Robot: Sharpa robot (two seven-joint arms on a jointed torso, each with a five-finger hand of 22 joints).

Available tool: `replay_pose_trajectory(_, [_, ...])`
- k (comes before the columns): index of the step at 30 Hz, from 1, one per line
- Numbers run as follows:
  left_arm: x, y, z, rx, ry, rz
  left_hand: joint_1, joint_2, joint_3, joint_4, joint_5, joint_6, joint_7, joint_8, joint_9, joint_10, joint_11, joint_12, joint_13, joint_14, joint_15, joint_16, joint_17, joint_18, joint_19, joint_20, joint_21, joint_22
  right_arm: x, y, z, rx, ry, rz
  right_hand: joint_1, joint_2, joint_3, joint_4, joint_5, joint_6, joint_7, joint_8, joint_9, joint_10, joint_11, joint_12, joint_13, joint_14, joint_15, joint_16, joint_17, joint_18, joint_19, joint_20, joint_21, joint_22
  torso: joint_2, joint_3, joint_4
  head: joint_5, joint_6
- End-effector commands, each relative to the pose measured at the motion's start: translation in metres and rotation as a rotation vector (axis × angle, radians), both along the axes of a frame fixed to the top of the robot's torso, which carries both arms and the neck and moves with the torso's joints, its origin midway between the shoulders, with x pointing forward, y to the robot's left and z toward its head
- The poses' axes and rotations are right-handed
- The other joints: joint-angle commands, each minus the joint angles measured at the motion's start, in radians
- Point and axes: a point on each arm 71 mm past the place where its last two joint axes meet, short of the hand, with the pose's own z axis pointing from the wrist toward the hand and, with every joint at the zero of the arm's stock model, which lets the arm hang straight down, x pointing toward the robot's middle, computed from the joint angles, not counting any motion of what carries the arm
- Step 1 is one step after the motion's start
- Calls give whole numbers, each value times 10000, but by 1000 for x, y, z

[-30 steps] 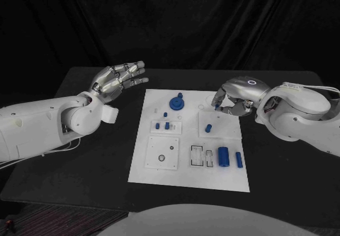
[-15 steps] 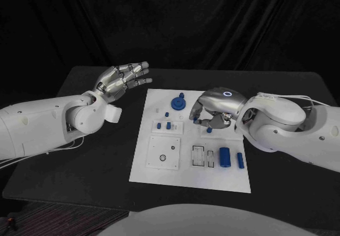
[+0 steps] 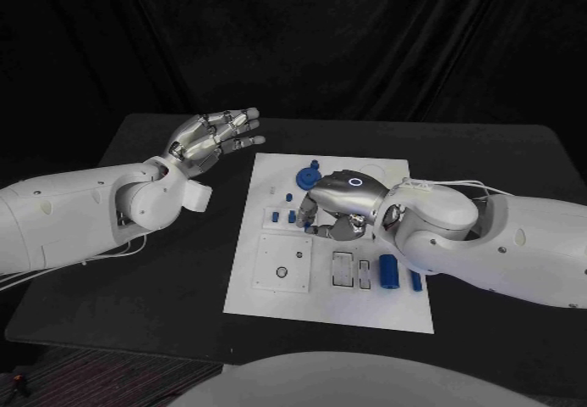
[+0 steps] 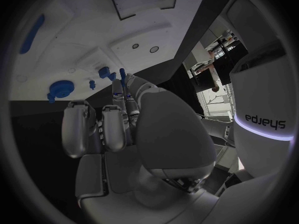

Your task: Assemble the parts on the task board

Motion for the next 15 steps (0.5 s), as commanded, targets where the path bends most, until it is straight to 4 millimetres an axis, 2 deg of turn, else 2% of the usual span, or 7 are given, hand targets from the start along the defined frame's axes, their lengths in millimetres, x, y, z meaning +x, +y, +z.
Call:
replay_pose_trajectory(1, [-1,0,0,-153,21,-110,82,-7,23,-48,51,26,62,52,2,45,18,21,8,-21,-12,48,3,-147,59,3,31,-17,-2,3,-3,254,-80,207,-38,16,-31,-43,50,97,0,33,-4,91,-22,-25,10,81,-87,15,6,-62,53,-29,68,1999,0,0,-8,-10,0])
replay_pose_trajectory(4, [-1,0,0,-144,33,-104,82,-7,23,-48,51,26,62,52,2,45,18,21,8,-21,-12,48,3,-147,59,3,31,-17,-4,6,-7,295,-12,266,-37,10,-32,-47,64,93,2,27,-7,93,-21,-31,8,85,-89,21,19,-63,56,-31,73,2000,11,-9,47,-52,0])
replay_pose_trajectory(5, [-1,0,0,-141,40,-104,82,-7,23,-48,51,26,62,52,2,45,18,21,8,-21,-12,48,3,-147,59,3,31,-17,-4,7,-8,303,8,282,-37,10,-32,-47,64,93,2,27,-7,93,-21,-31,8,85,-89,21,19,-63,56,-31,73,2000,11,-4,23,-28,0])
replay_pose_trajectory(10, [-1,1,0,-118,80,-102,82,-7,23,-48,51,26,62,52,2,45,18,21,8,-21,-12,48,3,-147,59,3,31,-17,-6,10,-10,333,70,337,-38,5,-33,-49,69,91,3,24,-8,94,-21,-34,7,83,-89,15,6,-65,60,-32,81,2003,13,6,4,-36,0])
replay_pose_trajectory(15, [0,1,-1,-105,104,-110,90,-6,32,-57,49,27,67,55,1,49,22,26,9,-11,-12,56,4,-151,61,2,29,-23,-9,13,-13,352,149,392,-34,0,-34,-54,75,89,3,20,-10,97,-22,-38,6,83,-90,12,1,-65,62,-33,84,2004,12,5,13,-40,0])
